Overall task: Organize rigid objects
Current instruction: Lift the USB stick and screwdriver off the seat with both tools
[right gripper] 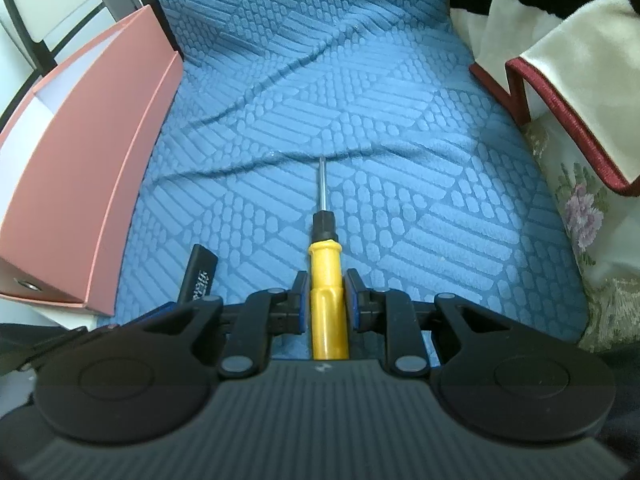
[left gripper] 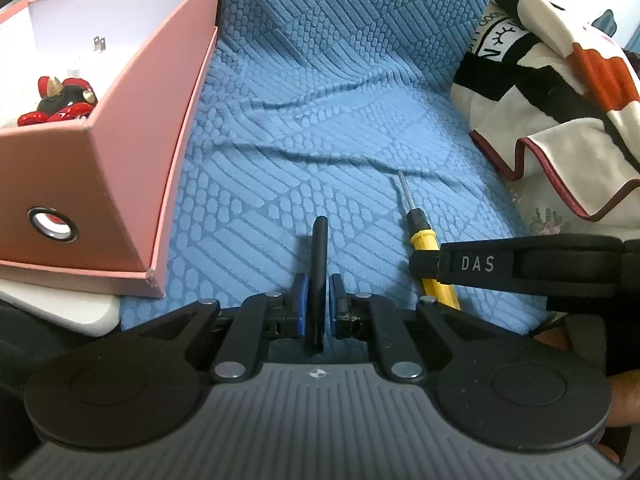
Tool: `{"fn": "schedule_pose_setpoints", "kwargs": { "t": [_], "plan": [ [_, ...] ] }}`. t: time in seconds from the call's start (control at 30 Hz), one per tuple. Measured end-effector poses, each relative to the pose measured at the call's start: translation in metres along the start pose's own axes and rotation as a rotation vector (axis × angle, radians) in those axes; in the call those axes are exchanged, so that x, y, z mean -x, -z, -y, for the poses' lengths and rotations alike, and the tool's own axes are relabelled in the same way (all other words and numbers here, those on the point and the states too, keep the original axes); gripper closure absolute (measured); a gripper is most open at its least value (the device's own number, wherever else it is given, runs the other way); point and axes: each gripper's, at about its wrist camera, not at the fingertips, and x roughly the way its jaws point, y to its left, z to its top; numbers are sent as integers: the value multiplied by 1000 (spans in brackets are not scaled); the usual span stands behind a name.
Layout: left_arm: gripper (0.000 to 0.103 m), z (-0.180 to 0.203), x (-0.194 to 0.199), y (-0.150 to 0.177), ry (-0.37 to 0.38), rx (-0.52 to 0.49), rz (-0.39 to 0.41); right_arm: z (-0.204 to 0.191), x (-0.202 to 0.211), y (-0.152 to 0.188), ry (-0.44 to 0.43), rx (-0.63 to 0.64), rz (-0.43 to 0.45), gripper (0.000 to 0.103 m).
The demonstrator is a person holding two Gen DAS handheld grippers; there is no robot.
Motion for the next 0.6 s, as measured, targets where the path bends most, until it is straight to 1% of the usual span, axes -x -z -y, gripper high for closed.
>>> {"fn": "schedule_pose_setpoints", "kwargs": {
  "t": [0.1, 0.3, 0.37, 0.43, 0.53, 0.6],
  "plan": [
    [91, 1, -4, -2, 1, -5, 6, -1, 0, 0, 1, 9, 1, 80],
    [91, -8, -12, -5, 24, 64, 2, -3, 1, 1, 6, 29, 15, 81],
    [91, -6, -13, -6, 23, 52, -3, -3, 0, 2, 5, 32, 24, 81],
    [92, -4, -14, -8, 5, 35, -9, -1, 0, 2, -6, 30, 39, 81],
    [92, -9, -13, -10, 17, 60, -5, 2, 0, 5, -20, 38, 68, 81],
    [92, -9, -11, -11, 10, 51, 0, 1, -1, 4, -17, 36, 69, 81]
  ]
}}
